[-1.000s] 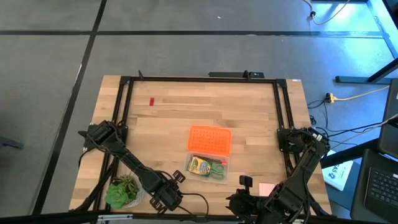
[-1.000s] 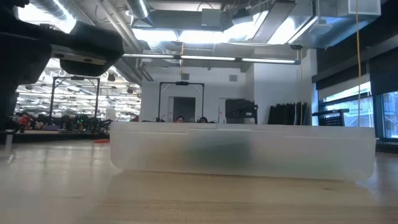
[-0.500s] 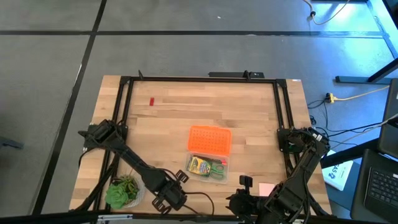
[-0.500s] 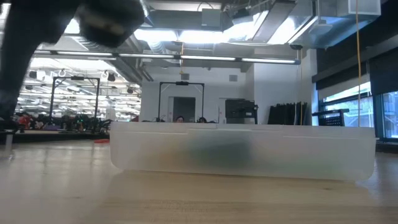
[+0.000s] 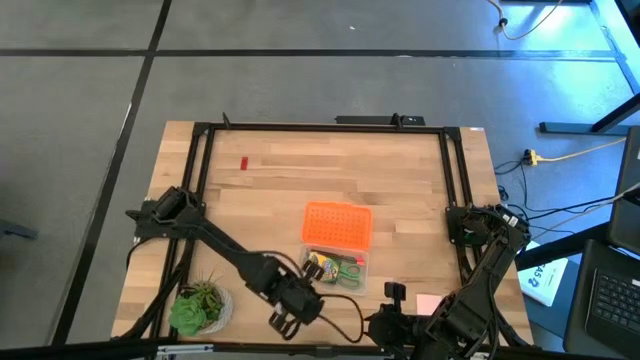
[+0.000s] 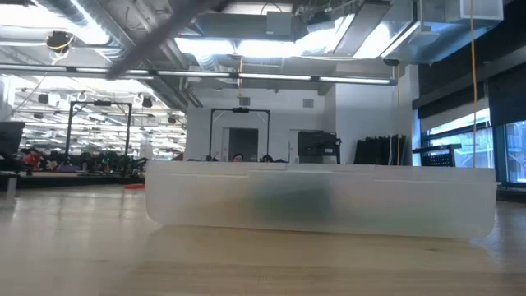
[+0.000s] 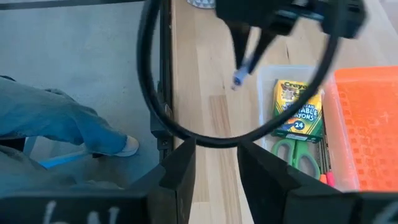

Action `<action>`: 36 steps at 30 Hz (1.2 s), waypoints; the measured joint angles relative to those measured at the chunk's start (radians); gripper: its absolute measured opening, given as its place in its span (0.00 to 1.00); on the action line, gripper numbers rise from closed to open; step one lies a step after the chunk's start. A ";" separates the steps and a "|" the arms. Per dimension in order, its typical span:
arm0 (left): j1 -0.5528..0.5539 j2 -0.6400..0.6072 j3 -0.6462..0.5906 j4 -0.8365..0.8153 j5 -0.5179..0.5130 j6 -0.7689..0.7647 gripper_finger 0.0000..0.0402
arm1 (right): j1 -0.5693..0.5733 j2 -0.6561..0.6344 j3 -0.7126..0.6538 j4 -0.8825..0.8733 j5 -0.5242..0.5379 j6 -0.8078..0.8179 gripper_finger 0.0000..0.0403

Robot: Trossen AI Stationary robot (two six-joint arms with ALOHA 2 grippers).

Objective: Pack school essentials
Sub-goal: Put the gray pen into the orange supply box

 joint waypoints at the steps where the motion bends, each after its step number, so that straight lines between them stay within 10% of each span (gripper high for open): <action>1: 0.012 0.000 0.000 0.014 0.000 0.000 0.10 | 0.000 0.000 0.000 -0.003 0.000 0.000 0.30; 36: 0.112 0.103 -0.002 0.268 -0.109 -0.219 0.10 | 0.001 0.000 0.000 -0.113 0.079 0.007 0.30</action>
